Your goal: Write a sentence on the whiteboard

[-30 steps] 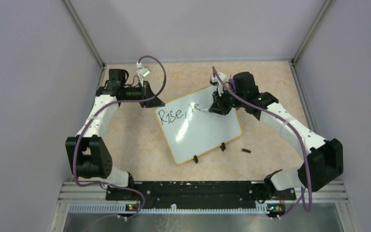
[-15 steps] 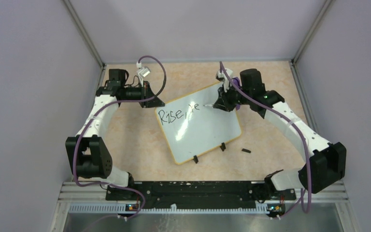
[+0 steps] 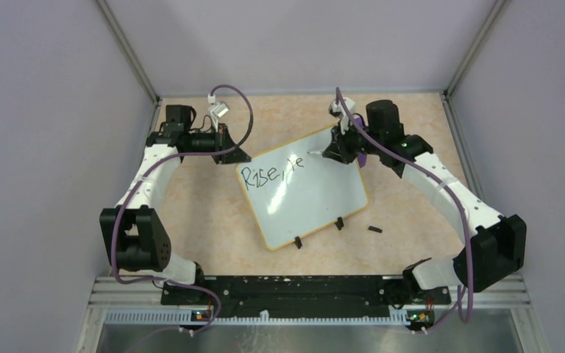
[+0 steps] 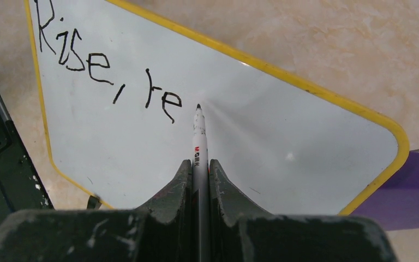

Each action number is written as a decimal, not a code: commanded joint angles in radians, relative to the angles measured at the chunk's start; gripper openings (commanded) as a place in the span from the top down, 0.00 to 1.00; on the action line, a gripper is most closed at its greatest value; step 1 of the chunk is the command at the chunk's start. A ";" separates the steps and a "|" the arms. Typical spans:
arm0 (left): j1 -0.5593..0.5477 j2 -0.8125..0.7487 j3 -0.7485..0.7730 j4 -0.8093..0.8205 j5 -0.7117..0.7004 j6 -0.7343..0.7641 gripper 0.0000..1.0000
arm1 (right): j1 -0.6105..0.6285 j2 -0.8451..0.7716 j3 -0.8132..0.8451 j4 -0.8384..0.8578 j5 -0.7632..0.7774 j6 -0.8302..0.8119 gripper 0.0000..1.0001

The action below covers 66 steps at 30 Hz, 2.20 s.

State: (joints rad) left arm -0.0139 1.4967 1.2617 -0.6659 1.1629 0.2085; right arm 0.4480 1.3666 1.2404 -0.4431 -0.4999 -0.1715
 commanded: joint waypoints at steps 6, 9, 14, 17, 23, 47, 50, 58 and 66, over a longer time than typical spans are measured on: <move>-0.013 0.000 -0.002 -0.036 -0.024 0.024 1.00 | -0.004 0.028 0.053 0.033 -0.019 0.009 1.00; -0.013 0.002 -0.001 -0.037 -0.024 0.026 1.00 | -0.005 0.021 0.047 0.027 -0.027 0.008 1.00; -0.012 0.007 -0.001 -0.037 -0.022 0.027 1.00 | -0.005 0.010 0.023 0.023 -0.036 0.009 1.00; -0.012 0.007 0.000 -0.038 -0.022 0.026 1.00 | -0.004 0.003 0.008 0.025 -0.036 0.009 1.00; -0.013 0.007 -0.001 -0.037 -0.023 0.026 1.00 | -0.003 0.007 -0.001 0.025 -0.025 0.004 1.00; -0.013 0.011 -0.002 -0.038 -0.027 0.029 1.00 | 0.006 0.069 0.036 0.039 0.007 0.000 1.00; -0.012 0.012 -0.002 -0.037 -0.026 0.029 1.00 | 0.006 0.074 0.044 0.041 0.005 0.000 1.00; -0.014 0.016 0.000 -0.037 -0.026 0.030 1.00 | 0.026 0.085 0.053 0.041 -0.005 -0.002 1.00; -0.014 0.016 0.000 -0.040 -0.029 0.032 1.00 | 0.038 0.075 0.029 0.037 -0.005 -0.008 1.00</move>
State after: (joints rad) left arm -0.0147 1.4990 1.2617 -0.6666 1.1469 0.2157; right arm 0.4755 1.4353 1.2522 -0.4335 -0.5217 -0.1642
